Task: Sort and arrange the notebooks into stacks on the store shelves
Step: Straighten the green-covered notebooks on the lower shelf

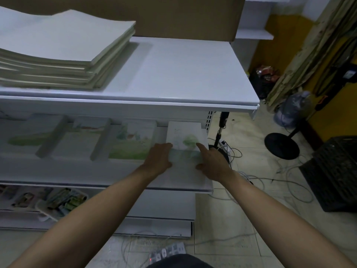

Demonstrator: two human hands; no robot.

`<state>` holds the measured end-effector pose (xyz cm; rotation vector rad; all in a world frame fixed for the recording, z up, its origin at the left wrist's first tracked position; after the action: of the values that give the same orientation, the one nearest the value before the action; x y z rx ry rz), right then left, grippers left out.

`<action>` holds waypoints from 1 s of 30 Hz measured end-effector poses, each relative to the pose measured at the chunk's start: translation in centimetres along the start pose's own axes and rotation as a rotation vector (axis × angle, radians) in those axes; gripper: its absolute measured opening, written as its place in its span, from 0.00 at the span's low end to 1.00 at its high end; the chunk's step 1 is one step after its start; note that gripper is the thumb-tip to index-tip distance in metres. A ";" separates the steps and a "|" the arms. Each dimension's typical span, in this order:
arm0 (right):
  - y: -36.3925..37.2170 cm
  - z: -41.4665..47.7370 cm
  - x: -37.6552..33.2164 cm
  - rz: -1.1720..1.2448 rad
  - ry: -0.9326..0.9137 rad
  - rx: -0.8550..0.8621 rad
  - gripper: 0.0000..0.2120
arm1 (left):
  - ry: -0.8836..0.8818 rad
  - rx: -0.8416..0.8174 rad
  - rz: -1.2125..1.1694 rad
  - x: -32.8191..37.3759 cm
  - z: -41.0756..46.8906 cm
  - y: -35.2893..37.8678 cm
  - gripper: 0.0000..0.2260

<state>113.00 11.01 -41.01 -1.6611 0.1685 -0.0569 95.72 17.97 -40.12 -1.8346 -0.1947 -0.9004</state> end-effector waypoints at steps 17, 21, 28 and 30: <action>-0.3 0.0 0.8 -0.043 -0.025 -0.087 0.43 | -0.008 -0.108 0.144 0.3 -0.1 0.1 0.33; -3.2 -1.8 0.8 -0.044 -0.041 -0.005 0.37 | 0.015 -0.075 0.271 1.5 -1.8 -1.7 0.25; -10.0 -4.1 -3.3 0.099 -0.177 0.077 0.33 | 0.135 0.079 0.431 4.3 -7.1 -8.4 0.27; -11.6 -4.4 -5.7 0.107 -0.229 0.081 0.33 | 0.126 0.152 0.421 4.3 -9.6 -10.8 0.28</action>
<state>107.68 8.47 -28.69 -1.5627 0.0797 0.2044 88.52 13.55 -27.66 -1.5904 0.1926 -0.6799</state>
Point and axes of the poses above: each hand's wrist, its own z-axis towards the middle knuckle, its own y-axis out of the palm, x = y × z, the point moved 7 cm from there along z, towards the middle knuckle, and after that the axes turned 14 degrees about -z, right-handed, at the moved point
